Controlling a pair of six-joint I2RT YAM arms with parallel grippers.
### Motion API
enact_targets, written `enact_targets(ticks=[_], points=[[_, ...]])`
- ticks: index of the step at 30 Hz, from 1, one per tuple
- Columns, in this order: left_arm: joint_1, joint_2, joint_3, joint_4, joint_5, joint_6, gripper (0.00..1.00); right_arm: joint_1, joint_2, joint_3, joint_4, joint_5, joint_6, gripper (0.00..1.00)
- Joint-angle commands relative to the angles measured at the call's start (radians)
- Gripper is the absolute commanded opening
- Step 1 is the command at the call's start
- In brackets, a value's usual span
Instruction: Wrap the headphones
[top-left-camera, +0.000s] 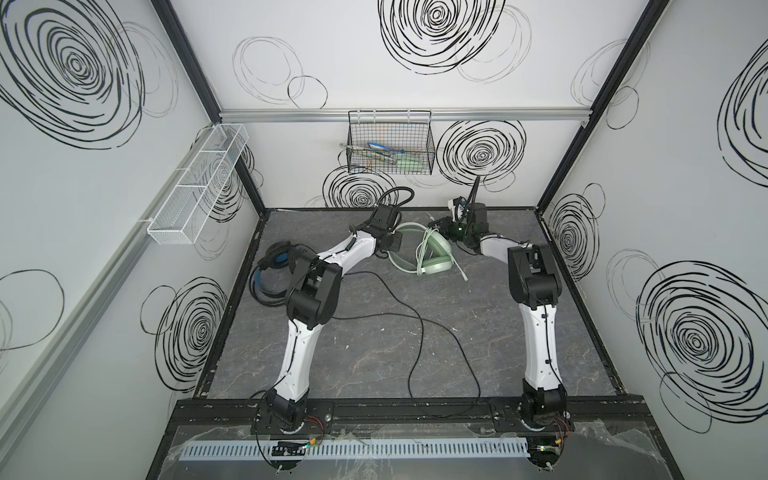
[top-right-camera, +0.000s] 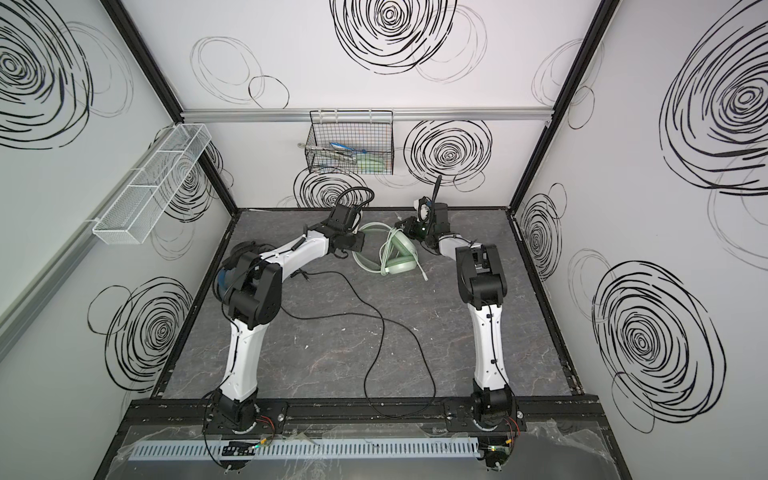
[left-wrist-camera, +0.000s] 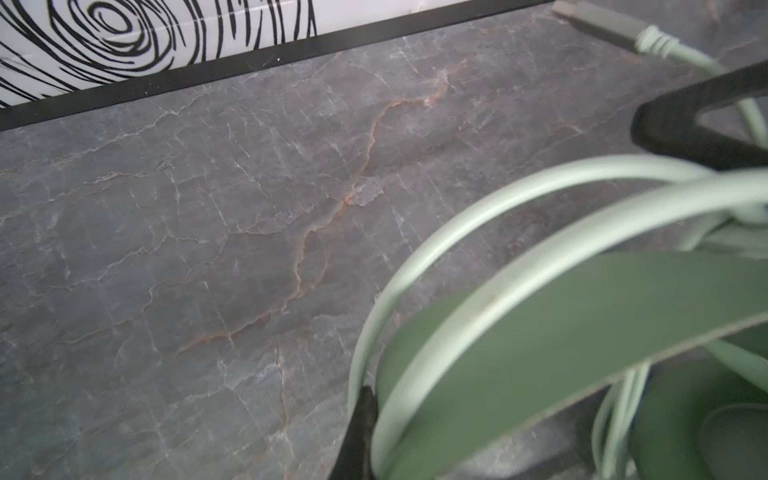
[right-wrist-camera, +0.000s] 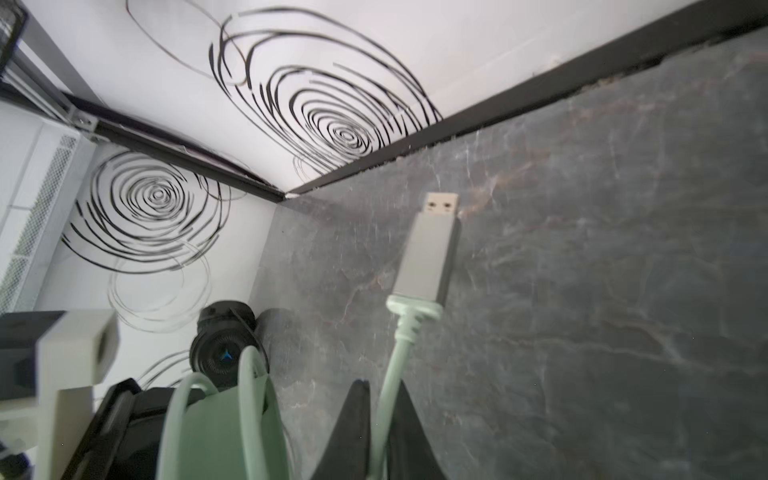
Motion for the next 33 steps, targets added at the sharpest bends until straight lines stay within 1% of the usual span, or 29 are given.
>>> enact_targets(ticks=[1,3,4,5,7,9,12,14,16,20,22,24,25,29,32,33], points=[[0.008,0.115,0.203,-0.104,-0.032,-0.045,0.00,-0.021,0.057,0.084,0.060,-0.046,0.026,0.20],[0.009,0.186,0.311,-0.154,-0.037,-0.050,0.00,-0.037,0.098,0.129,0.086,-0.044,0.058,0.26],[0.010,0.213,0.340,-0.159,-0.033,-0.052,0.00,-0.043,0.121,0.154,0.101,-0.044,0.077,0.29],[0.014,0.224,0.348,-0.149,-0.026,-0.059,0.00,-0.048,0.143,0.179,0.111,-0.042,0.095,0.32],[0.018,0.237,0.352,-0.136,-0.022,-0.072,0.00,-0.054,0.181,0.227,0.116,-0.043,0.122,0.43],[0.019,0.251,0.366,-0.141,-0.024,-0.071,0.00,-0.059,0.209,0.281,0.084,-0.019,0.131,0.54],[0.027,0.264,0.370,-0.127,-0.002,-0.078,0.00,-0.066,0.234,0.356,0.032,0.021,0.145,0.61],[0.029,0.274,0.371,-0.125,0.003,-0.085,0.00,-0.070,0.247,0.424,-0.047,0.081,0.123,0.64],[0.029,0.282,0.372,-0.129,0.005,-0.094,0.00,-0.077,0.243,0.471,-0.111,0.156,0.089,0.71],[0.032,0.290,0.366,-0.131,0.023,-0.124,0.00,-0.087,0.195,0.482,-0.184,0.320,0.023,0.83],[0.036,0.295,0.370,-0.131,0.032,-0.143,0.00,-0.088,0.174,0.488,-0.218,0.370,-0.020,0.98],[0.039,0.302,0.376,-0.131,0.043,-0.157,0.00,-0.086,0.156,0.497,-0.265,0.420,-0.056,0.97],[0.040,0.303,0.378,-0.128,0.047,-0.161,0.02,-0.085,0.144,0.496,-0.278,0.437,-0.073,0.97],[0.044,0.304,0.376,-0.113,0.068,-0.171,0.19,-0.076,0.095,0.496,-0.327,0.524,-0.104,0.97],[0.044,0.302,0.376,-0.107,0.077,-0.174,0.25,-0.063,0.057,0.496,-0.353,0.598,-0.105,0.97],[0.046,0.299,0.376,-0.107,0.077,-0.174,0.26,-0.059,0.045,0.496,-0.359,0.612,-0.105,0.97]])
